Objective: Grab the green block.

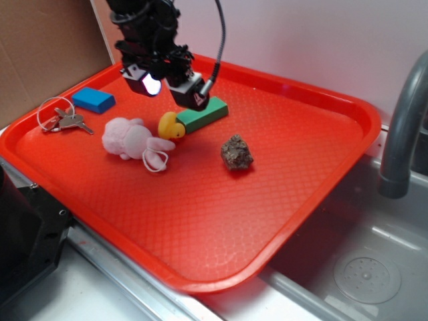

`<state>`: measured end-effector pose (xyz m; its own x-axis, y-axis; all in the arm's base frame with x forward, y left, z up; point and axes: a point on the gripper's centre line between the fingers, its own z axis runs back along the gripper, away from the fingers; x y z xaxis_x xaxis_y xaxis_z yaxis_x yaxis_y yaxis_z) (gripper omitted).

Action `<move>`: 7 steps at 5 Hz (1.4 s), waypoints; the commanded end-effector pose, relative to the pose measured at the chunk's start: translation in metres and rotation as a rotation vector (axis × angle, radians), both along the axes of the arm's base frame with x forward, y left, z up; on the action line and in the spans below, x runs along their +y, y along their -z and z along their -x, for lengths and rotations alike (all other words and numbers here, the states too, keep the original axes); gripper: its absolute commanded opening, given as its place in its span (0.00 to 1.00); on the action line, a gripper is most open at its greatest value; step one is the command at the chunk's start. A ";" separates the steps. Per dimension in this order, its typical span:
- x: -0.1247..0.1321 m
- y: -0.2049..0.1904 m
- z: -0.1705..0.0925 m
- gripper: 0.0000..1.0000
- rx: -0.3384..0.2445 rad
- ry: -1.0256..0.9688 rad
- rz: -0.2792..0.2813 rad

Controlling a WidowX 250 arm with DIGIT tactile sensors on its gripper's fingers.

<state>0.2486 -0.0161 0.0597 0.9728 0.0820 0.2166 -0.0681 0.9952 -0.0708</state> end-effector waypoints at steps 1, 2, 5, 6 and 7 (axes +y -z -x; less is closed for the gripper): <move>-0.013 0.030 -0.023 1.00 0.001 0.146 -0.049; -0.011 0.039 -0.019 1.00 -0.038 0.107 -0.085; 0.010 0.028 -0.014 0.00 0.011 0.062 -0.038; 0.027 -0.023 0.002 0.00 0.067 -0.002 -0.121; 0.038 -0.074 0.021 0.00 0.083 -0.111 -0.148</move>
<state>0.2208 0.0191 0.1152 0.9837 0.1566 0.0884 -0.1648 0.9817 0.0952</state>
